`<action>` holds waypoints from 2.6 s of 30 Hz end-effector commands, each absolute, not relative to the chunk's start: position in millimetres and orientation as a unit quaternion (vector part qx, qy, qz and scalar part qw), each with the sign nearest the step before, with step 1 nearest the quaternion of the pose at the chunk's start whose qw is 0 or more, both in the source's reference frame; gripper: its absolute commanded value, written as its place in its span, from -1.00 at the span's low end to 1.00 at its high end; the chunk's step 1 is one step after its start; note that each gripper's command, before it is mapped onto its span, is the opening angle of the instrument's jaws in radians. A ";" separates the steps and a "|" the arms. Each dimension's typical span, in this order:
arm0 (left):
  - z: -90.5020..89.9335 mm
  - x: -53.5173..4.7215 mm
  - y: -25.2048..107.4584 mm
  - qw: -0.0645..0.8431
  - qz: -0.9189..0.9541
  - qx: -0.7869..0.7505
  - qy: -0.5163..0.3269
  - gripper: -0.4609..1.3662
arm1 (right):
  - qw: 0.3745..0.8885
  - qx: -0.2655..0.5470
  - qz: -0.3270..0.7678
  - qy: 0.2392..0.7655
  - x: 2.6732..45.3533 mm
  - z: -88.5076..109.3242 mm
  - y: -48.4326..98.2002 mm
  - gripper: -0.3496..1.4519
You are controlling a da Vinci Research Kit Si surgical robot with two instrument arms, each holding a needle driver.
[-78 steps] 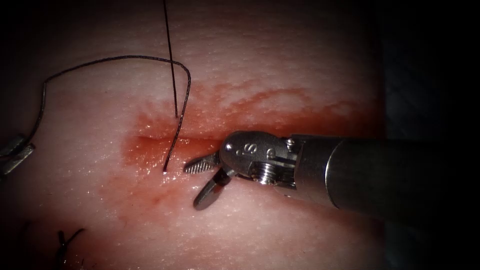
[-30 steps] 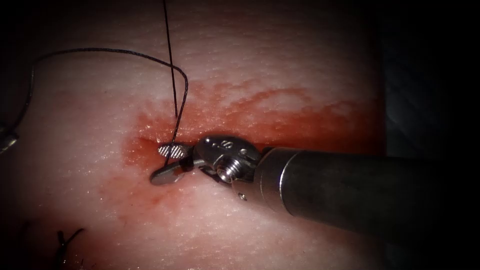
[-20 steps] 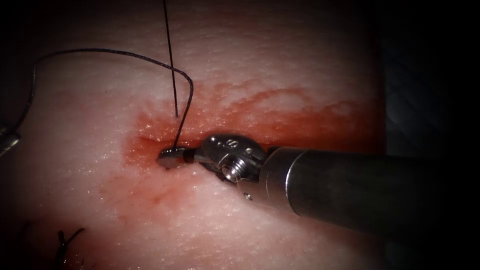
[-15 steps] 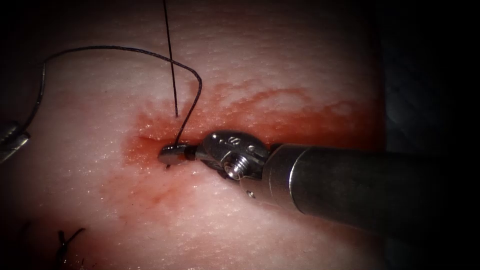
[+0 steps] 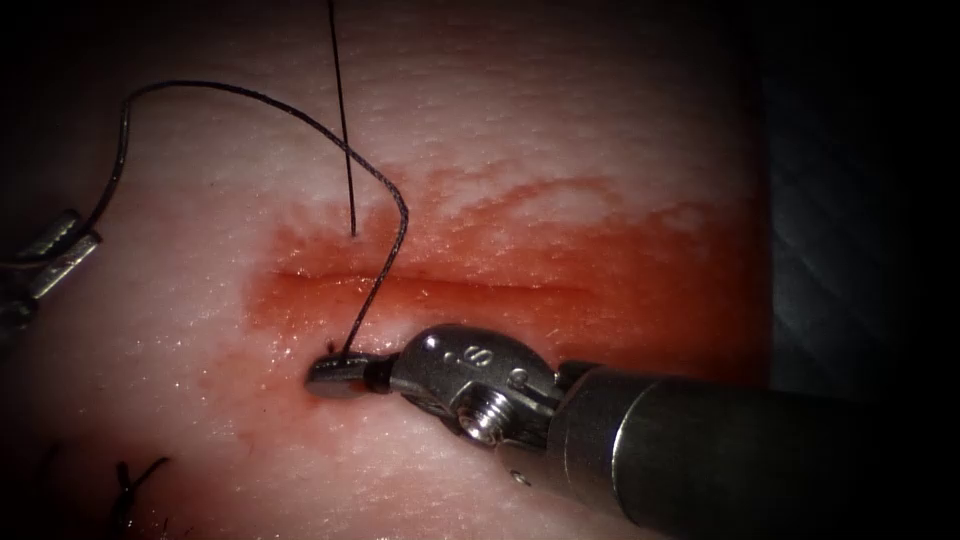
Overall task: Wound Closure
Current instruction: Grasp the suture with the right hand and pull it through until only a short end remains.
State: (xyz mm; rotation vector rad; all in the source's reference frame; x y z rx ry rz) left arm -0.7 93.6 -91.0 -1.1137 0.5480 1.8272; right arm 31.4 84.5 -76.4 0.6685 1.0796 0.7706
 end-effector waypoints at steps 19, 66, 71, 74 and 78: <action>-92.6 2.3 91.8 0.431 0.749 -0.463 0.196 -0.88 | 0.759 0.392 0.268 0.445 35.4 -81.1 77.6 -1.00; -92.6 15.3 94.0 0.443 0.759 -0.394 0.270 -0.88 | 0.749 0.287 0.186 0.567 19.1 -75.7 92.0 0.79; -93.0 16.9 94.2 0.445 0.760 -0.383 0.277 -0.88 | 0.757 0.267 0.204 0.561 19.6 -74.6 91.3 0.79; -93.1 16.4 94.2 0.447 0.760 -0.381 0.278 -0.88 | 0.759 0.259 0.207 0.560 21.5 -73.0 91.1 0.76; -93.1 15.8 94.2 0.446 0.760 -0.384 0.275 -0.88 | 0.759 0.252 0.212 0.561 23.7 -71.1 91.3 0.73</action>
